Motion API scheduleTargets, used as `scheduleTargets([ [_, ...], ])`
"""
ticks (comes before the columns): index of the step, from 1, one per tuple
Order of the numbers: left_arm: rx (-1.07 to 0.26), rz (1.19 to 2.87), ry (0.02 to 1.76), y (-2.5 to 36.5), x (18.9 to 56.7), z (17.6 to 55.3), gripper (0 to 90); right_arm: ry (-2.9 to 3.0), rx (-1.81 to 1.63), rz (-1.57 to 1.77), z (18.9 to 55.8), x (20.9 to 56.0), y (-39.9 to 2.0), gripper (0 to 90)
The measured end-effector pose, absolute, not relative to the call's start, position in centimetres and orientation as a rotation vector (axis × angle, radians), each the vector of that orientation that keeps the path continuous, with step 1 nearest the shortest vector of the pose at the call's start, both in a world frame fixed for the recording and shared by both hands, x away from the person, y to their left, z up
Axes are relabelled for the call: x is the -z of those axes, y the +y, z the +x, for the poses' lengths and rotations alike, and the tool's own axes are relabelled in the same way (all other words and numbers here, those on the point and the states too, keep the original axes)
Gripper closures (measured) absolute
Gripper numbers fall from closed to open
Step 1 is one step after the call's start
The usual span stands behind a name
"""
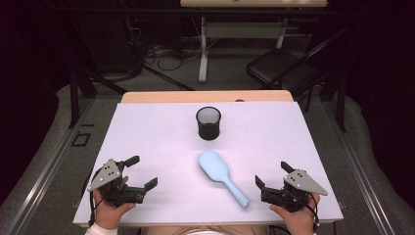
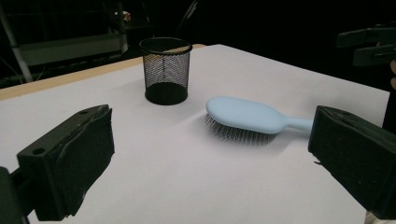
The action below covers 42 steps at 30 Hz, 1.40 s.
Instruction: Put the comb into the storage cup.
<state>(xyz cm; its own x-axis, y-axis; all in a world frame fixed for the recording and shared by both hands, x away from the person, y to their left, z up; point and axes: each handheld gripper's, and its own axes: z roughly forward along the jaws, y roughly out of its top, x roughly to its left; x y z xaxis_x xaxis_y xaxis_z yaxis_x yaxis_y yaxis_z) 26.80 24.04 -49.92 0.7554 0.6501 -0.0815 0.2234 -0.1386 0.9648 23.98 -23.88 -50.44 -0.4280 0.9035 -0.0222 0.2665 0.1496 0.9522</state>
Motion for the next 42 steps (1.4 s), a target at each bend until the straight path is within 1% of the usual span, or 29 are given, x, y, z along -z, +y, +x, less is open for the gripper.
scheduleTargets([
  [14, -0.401, 1.712, 0.691, 23.7, 50.0, 26.9, 0.4, 1.882, -1.252, 1.149, 24.4, 50.3, -23.0, 4.4],
  [23, -0.422, 1.722, 0.687, 23.4, 49.9, 26.4, 0.4, 1.960, -1.201, 1.189, 25.0, 50.2, -22.5, 4.5],
  [27, -0.400, 1.716, 0.676, 23.3, 49.9, 26.3, 0.4, 2.031, -1.191, 1.207, 25.3, 50.1, -22.2, 4.5],
  [42, -0.402, 1.719, 0.672, 23.1, 49.9, 26.4, 0.4, 2.100, -1.164, 1.236, 26.1, 49.6, -21.0, 6.9],
])
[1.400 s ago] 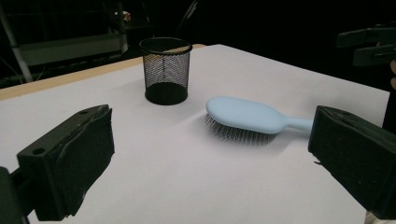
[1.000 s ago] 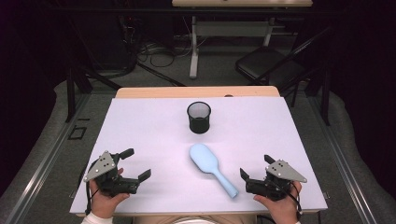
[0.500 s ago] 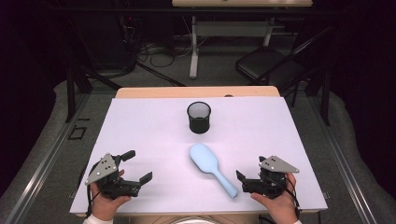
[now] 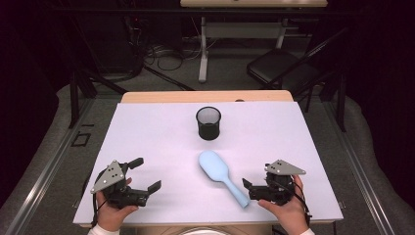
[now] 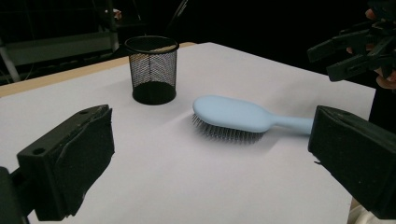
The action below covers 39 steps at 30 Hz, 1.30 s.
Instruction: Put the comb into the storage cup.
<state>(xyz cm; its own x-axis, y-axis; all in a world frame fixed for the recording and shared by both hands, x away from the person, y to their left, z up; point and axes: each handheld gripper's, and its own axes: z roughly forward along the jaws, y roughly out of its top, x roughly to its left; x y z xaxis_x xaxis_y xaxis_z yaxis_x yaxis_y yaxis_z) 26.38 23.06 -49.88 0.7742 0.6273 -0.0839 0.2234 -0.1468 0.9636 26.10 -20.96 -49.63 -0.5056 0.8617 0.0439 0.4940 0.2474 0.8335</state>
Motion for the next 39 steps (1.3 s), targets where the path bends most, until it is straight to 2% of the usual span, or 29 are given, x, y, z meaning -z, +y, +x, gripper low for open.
scheduleTargets([
  [9, -0.405, 1.713, 0.684, 23.3, 49.9, 26.3, 0.4, 2.118, -1.139, 1.238, 26.4, 49.5, -20.6, 8.8],
  [16, -0.411, 1.711, 0.691, 23.4, 49.9, 26.2, 0.4, 2.156, -1.109, 1.256, 26.9, 49.2, -19.9, 14.3],
  [39, -0.394, 1.716, 0.695, 23.2, 50.0, 26.7, 0.4, 2.262, -1.010, 1.242, 28.0, 48.5, -17.5, 14.3],
])
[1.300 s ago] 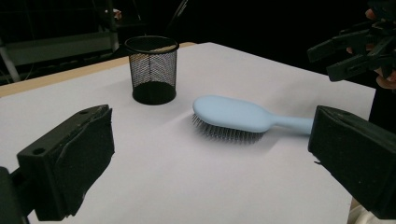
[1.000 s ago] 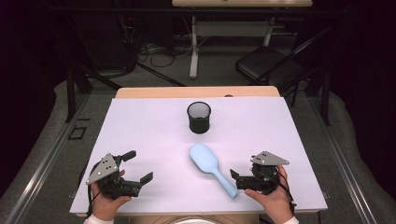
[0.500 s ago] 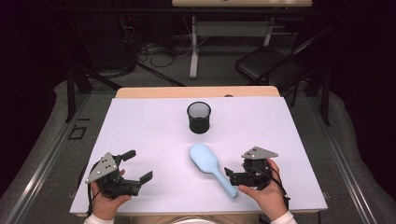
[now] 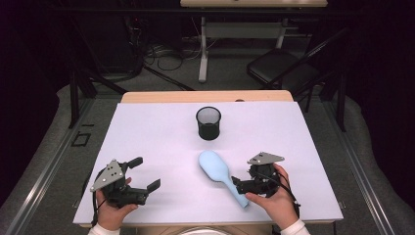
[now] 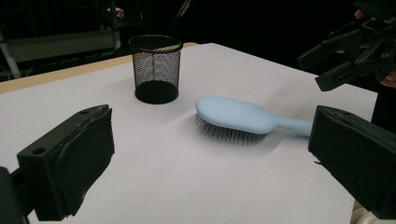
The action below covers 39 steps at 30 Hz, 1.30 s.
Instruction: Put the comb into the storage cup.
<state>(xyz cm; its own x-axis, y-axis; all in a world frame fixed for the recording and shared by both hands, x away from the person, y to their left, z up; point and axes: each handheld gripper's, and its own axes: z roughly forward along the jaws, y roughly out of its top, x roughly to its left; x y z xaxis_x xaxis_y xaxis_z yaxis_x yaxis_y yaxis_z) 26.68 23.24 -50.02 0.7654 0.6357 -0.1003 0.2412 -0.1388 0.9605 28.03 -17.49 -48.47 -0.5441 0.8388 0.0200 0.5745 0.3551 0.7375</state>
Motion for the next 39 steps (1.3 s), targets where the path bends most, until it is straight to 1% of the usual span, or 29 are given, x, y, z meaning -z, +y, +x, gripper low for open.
scheduleTargets([
  [14, -0.396, 1.723, 0.701, 23.4, 50.1, 26.6, 0.4, 2.337, -0.945, 1.262, 28.6, 49.0, -16.6, 14.3],
  [31, -0.394, 1.729, 0.703, 23.3, 50.2, 26.6, 0.4, 2.433, -0.841, 1.192, 29.4, 50.3, -14.8, 14.4],
  [39, -0.393, 1.728, 0.702, 23.2, 50.2, 26.6, 0.4, 2.493, -0.761, 1.159, 30.0, 51.1, -14.0, 16.4],
])
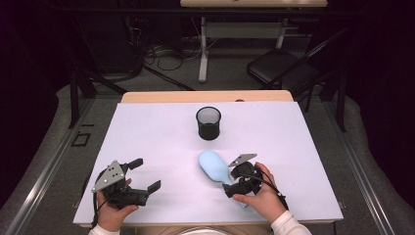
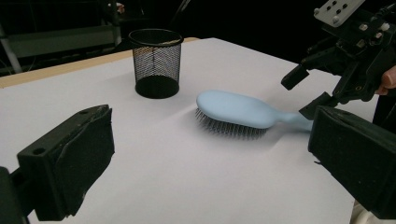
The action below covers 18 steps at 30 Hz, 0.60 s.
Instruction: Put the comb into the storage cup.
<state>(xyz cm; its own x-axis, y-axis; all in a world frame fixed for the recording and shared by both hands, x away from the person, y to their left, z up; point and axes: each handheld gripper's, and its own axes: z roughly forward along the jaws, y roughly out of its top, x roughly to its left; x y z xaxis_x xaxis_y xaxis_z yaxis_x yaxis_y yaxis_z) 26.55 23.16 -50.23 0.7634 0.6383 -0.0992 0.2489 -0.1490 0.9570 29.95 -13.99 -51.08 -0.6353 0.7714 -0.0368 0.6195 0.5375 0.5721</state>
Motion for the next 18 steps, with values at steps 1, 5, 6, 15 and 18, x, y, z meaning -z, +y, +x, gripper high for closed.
scheduleTargets([
  [1, -0.391, 1.737, 0.701, 23.2, 50.2, 26.6, 0.4, 2.496, -0.751, 1.156, 30.0, 51.2, -13.9, 16.4],
  [5, -0.394, 1.732, 0.705, 23.1, 50.3, 26.6, 0.4, 2.505, -0.727, 1.156, 30.4, 51.5, -13.6, 17.5],
  [6, -0.394, 1.732, 0.705, 23.1, 50.3, 26.6, 0.4, 2.508, -0.719, 1.154, 30.5, 51.6, -13.6, 17.9],
  [15, -0.393, 1.734, 0.707, 23.1, 50.3, 26.6, 0.4, 2.557, -0.680, 1.167, 30.8, 52.0, -12.8, 23.7],
  [18, -0.396, 1.736, 0.709, 23.1, 50.3, 26.6, 0.4, 2.563, -0.670, 1.177, 30.9, 52.1, -12.6, 24.2],
])
